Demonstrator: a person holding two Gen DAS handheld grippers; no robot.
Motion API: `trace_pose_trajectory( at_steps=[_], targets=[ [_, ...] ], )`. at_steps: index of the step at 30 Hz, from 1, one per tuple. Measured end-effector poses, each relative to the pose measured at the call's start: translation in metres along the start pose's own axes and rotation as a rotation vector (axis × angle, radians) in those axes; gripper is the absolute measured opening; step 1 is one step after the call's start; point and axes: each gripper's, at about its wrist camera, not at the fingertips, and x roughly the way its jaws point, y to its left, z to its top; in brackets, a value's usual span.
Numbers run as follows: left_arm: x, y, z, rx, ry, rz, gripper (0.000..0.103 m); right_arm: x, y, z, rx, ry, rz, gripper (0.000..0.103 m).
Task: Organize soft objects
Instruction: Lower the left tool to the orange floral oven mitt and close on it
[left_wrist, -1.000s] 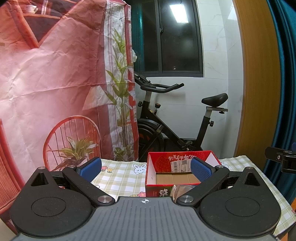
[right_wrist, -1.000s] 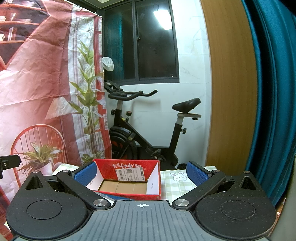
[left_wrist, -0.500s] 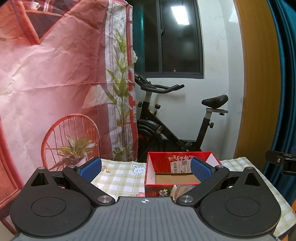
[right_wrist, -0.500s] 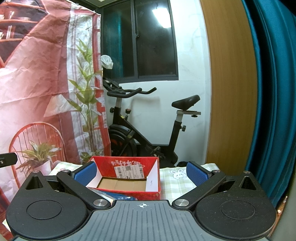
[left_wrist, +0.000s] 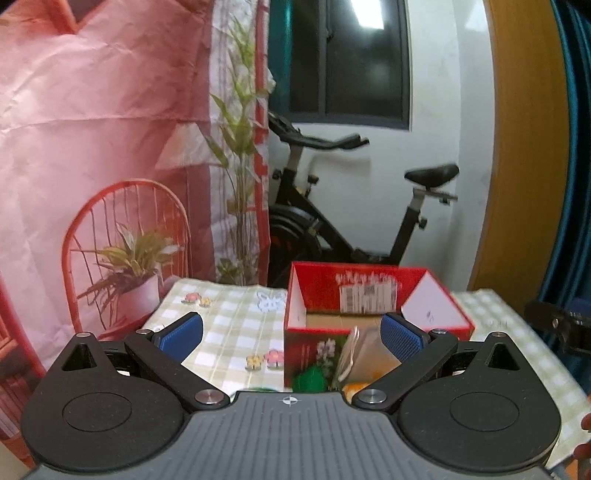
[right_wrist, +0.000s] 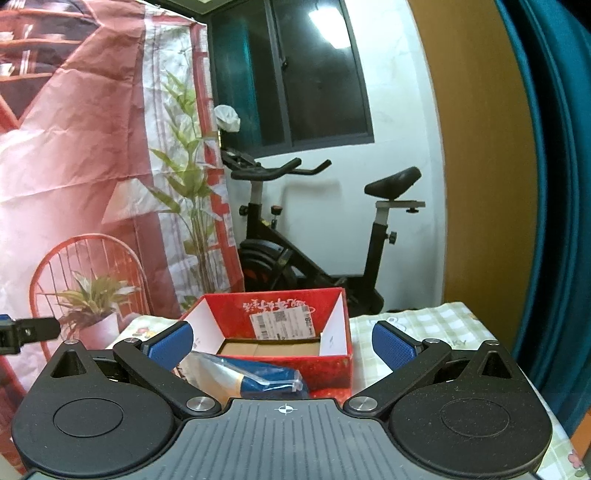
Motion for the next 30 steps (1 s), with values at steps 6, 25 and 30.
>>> trace_pose_trajectory(
  at_steps=[6, 25, 30],
  targets=[
    [0.02, 0.002, -0.017, 0.025, 0.066, 0.003, 0.103, 0.021, -0.001, -0.024, 0.011, 0.082, 0.029, 0.103],
    [0.073, 0.008, -0.057, 0.005, 0.238, -0.028, 0.102, 0.064, -0.019, -0.087, 0.053, 0.219, -0.011, 0.103],
    [0.082, 0.008, -0.063, -0.011, 0.266, -0.054, 0.098, 0.069, -0.016, -0.098, 0.025, 0.242, 0.049, 0.103]
  ],
)
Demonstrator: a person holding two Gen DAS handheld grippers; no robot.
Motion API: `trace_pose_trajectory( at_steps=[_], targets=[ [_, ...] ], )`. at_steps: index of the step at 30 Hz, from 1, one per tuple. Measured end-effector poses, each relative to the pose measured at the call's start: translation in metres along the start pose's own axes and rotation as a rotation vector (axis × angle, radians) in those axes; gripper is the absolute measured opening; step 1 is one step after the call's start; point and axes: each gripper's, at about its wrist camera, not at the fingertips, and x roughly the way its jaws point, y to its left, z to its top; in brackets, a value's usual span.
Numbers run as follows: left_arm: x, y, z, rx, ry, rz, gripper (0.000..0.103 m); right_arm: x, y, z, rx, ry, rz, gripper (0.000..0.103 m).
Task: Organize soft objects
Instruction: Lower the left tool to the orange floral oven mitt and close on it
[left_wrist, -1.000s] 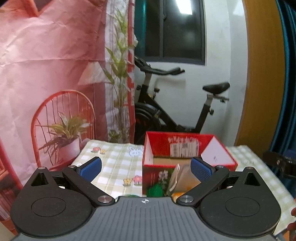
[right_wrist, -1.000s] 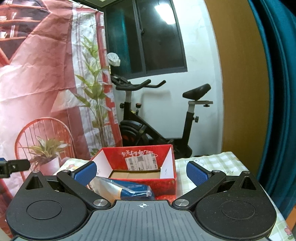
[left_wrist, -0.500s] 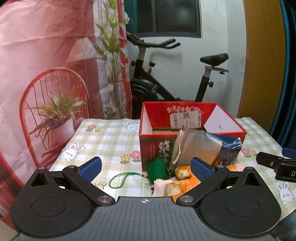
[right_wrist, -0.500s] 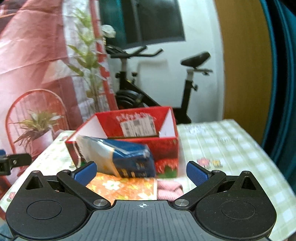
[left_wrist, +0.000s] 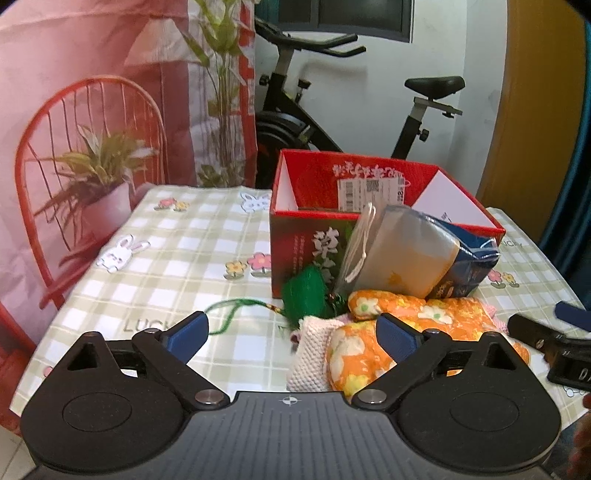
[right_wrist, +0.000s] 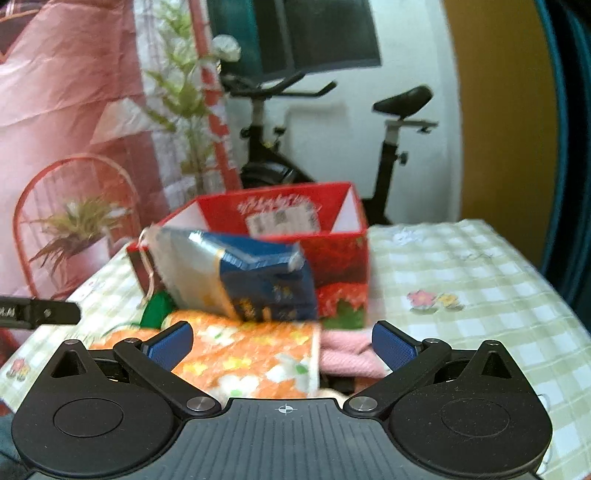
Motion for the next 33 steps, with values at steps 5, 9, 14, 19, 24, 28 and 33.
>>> trace_pose_trajectory(
  at_steps=[5, 9, 14, 19, 24, 28, 33],
  targets=[
    [0.01, 0.002, -0.005, -0.027, 0.03, -0.051, 0.085, 0.016, 0.0, -0.008, 0.007, 0.092, 0.022, 0.103],
    [0.018, -0.001, -0.01, -0.029, 0.056, -0.099, 0.077, 0.016, 0.002, -0.011, -0.007, 0.062, -0.046, 0.102],
    [0.028, -0.001, -0.015, -0.065, 0.105, -0.178, 0.068, 0.023, -0.003, -0.015, 0.0, 0.086, -0.007, 0.079],
    [0.038, -0.002, -0.022, -0.087, 0.125, -0.202, 0.068, 0.028, -0.006, -0.018, 0.026, 0.112, 0.035, 0.079],
    [0.046, 0.0, -0.026, -0.111, 0.143, -0.188, 0.062, 0.029, -0.004, -0.021, 0.042, 0.121, 0.088, 0.073],
    [0.049, 0.001, -0.029, -0.122, 0.164, -0.231, 0.047, 0.027, -0.002, -0.022, 0.043, 0.119, 0.106, 0.062],
    [0.05, -0.001, -0.03, -0.121, 0.17, -0.228, 0.048, 0.029, -0.006, -0.021, 0.056, 0.125, 0.107, 0.062]
  ],
)
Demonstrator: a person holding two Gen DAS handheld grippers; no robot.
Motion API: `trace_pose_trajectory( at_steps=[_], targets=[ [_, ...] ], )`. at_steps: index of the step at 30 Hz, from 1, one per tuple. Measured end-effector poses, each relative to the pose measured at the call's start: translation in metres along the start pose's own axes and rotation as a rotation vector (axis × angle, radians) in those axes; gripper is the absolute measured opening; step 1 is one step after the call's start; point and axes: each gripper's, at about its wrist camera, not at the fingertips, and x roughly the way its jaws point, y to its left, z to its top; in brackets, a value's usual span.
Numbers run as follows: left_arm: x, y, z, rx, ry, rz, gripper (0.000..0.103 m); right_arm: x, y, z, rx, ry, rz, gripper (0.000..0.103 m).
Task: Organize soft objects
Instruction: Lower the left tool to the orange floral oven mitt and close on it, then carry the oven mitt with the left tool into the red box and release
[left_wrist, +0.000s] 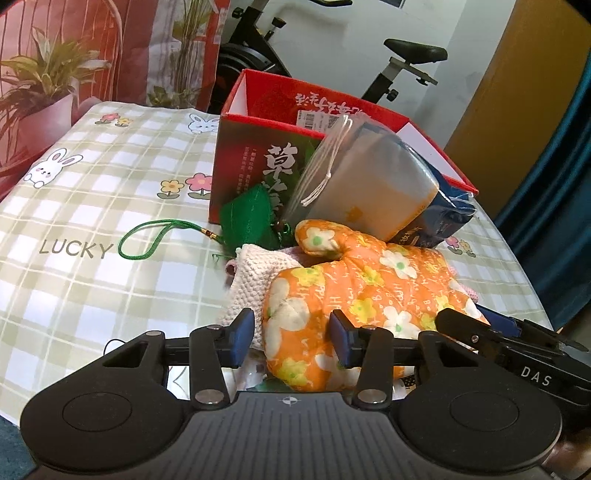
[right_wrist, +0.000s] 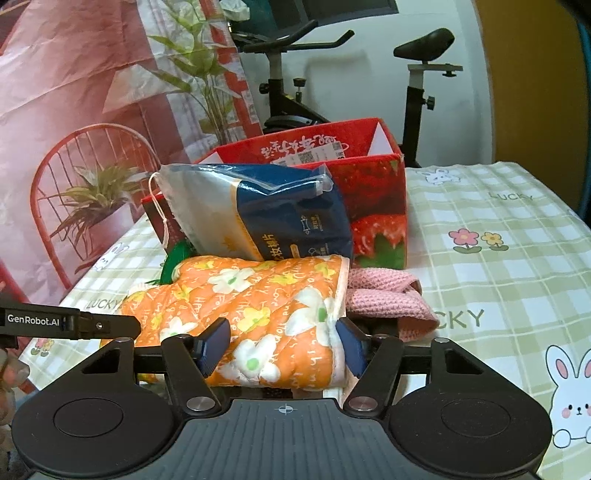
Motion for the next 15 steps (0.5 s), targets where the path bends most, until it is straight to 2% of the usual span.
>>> trace_pose_trajectory(
  at_steps=[4, 5, 8, 13, 15],
  targets=[
    [0.004, 0.002, -0.002, -0.015, 0.019, -0.019, 0.047, 0.004, -0.003, -0.001, 0.012, 0.011, 0.002, 0.06],
    [0.004, 0.003, -0.003, -0.015, 0.017, -0.029, 0.044, 0.003, -0.002, -0.002, 0.01, 0.007, 0.003, 0.059],
    [-0.001, -0.001, -0.002, 0.012, -0.006, -0.029, 0.028, 0.0, 0.002, -0.001, -0.008, -0.007, 0.003, 0.046],
    [-0.005, 0.001, -0.003, 0.008, -0.026, -0.039, 0.022, -0.007, 0.004, 0.0, -0.019, -0.026, 0.01, 0.024],
    [-0.006, 0.001, -0.003, 0.005, -0.029, -0.04, 0.021, -0.009, 0.005, 0.001, -0.023, -0.033, 0.016, 0.021]
  ],
)
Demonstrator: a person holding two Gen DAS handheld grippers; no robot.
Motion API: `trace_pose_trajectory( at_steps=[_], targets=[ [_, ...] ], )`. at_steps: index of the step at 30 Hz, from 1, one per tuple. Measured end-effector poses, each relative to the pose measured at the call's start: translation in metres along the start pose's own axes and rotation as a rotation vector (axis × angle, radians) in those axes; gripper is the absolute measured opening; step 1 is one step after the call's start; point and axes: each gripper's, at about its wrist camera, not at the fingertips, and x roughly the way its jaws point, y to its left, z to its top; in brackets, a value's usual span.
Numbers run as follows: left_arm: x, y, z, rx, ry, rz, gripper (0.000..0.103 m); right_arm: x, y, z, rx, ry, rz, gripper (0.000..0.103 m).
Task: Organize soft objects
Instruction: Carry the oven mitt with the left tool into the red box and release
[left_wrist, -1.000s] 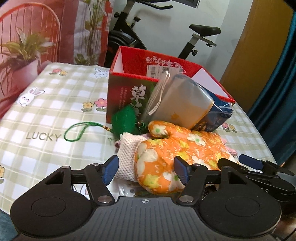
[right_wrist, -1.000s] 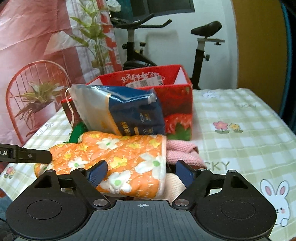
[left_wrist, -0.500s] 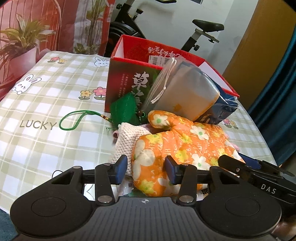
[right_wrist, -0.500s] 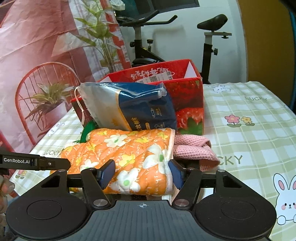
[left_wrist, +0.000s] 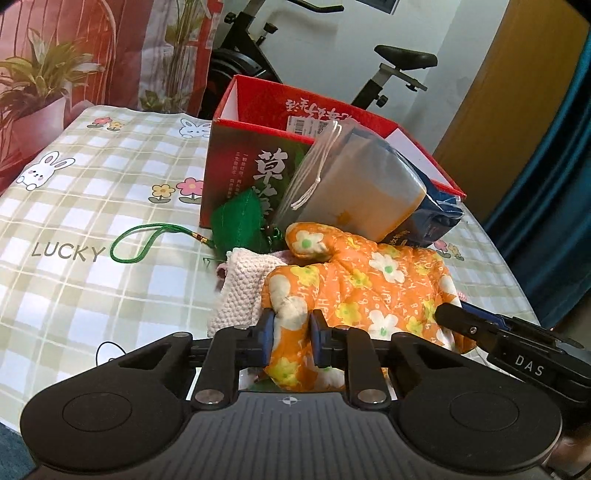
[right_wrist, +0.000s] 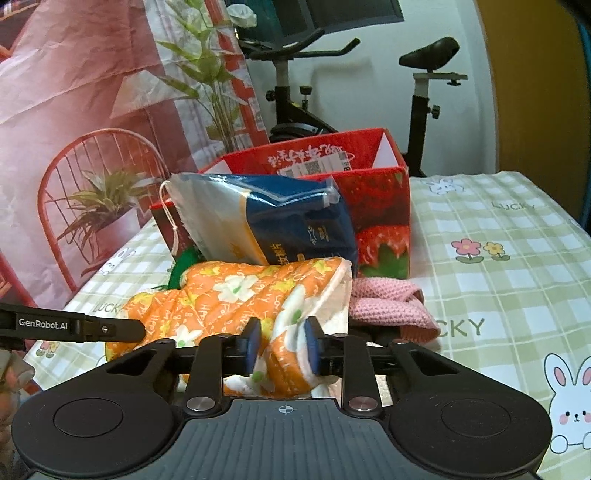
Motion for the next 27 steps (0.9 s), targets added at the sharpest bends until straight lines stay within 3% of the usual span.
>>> trace_pose_trajectory(
  at_steps=[8, 27],
  targets=[
    [-0.001, 0.001, -0.001, -0.002, 0.006, 0.007, 0.021, -0.001, 0.002, 0.0, -0.003, -0.002, 0.013, 0.018],
    [0.009, 0.008, -0.004, -0.034, 0.065, 0.004, 0.023, 0.007, -0.009, -0.006, 0.064, 0.031, 0.008, 0.035]
  ],
)
